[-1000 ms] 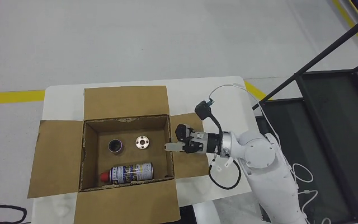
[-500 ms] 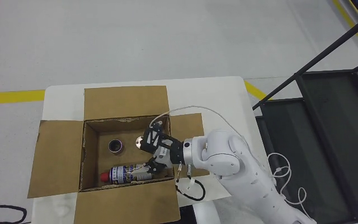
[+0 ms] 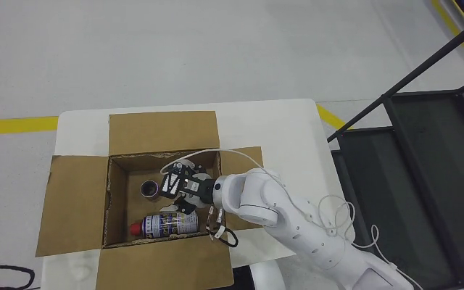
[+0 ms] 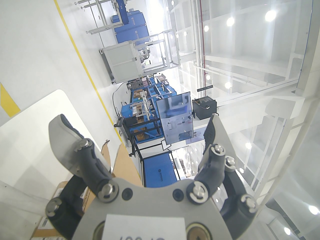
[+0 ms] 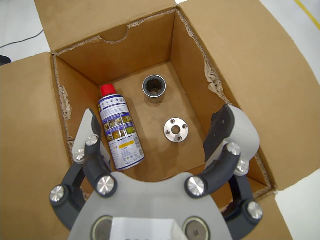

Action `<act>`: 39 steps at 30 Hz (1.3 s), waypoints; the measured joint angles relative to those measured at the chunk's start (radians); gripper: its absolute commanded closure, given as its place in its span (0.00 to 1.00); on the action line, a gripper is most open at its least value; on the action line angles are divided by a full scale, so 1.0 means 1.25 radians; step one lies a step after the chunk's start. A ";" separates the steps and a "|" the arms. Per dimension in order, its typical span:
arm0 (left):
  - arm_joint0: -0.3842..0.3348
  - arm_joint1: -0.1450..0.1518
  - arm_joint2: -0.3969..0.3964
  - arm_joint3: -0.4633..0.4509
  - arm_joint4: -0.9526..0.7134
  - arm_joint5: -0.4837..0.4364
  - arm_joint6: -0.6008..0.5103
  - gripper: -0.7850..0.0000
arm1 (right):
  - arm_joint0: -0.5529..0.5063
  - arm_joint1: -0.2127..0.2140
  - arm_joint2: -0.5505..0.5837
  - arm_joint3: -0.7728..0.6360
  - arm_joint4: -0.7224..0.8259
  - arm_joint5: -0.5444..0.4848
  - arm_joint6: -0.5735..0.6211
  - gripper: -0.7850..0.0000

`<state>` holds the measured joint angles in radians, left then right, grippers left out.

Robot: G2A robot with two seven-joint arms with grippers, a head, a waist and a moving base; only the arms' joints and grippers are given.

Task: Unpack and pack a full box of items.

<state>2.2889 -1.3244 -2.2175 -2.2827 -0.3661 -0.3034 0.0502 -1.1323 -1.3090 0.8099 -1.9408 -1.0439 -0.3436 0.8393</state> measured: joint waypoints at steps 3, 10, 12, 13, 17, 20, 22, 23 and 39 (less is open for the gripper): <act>0.000 0.000 0.000 0.000 0.000 0.000 0.000 0.00 | 0.000 0.000 0.000 -0.001 -0.001 -0.001 0.000 0.00; 0.000 0.000 0.000 0.000 0.000 0.000 0.000 0.00 | 0.000 0.000 0.000 -0.001 -0.001 -0.001 0.000 0.00; 0.000 0.000 0.000 0.000 0.000 0.000 0.000 0.00 | 0.000 0.000 0.000 -0.001 -0.001 -0.001 0.000 0.00; 0.000 0.000 0.000 0.000 0.000 0.000 0.000 0.00 | 0.000 0.000 0.000 -0.001 -0.001 -0.001 0.000 0.00; 0.000 0.000 0.000 0.000 0.000 0.000 0.000 0.00 | 0.000 0.000 0.000 -0.001 -0.001 -0.001 0.000 0.00; 0.000 0.000 0.000 0.000 0.000 0.000 0.000 0.00 | 0.000 0.000 0.000 -0.001 -0.001 -0.001 0.000 0.00; 0.000 0.000 0.000 0.000 0.000 0.000 0.000 0.00 | 0.000 0.000 0.000 -0.001 -0.001 -0.001 0.000 0.00; 0.000 0.000 0.000 0.000 0.000 0.000 0.000 0.00 | 0.000 0.000 0.000 -0.001 -0.001 -0.001 0.000 0.00; 0.000 0.000 0.000 0.000 0.000 0.000 0.000 0.00 | 0.074 -0.025 -0.051 0.173 0.154 0.032 0.035 0.00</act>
<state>2.2889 -1.3244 -2.2175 -2.2827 -0.3661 -0.3034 0.0502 -1.0393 -1.3407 0.7459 -1.7250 -0.8519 -0.3033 0.8830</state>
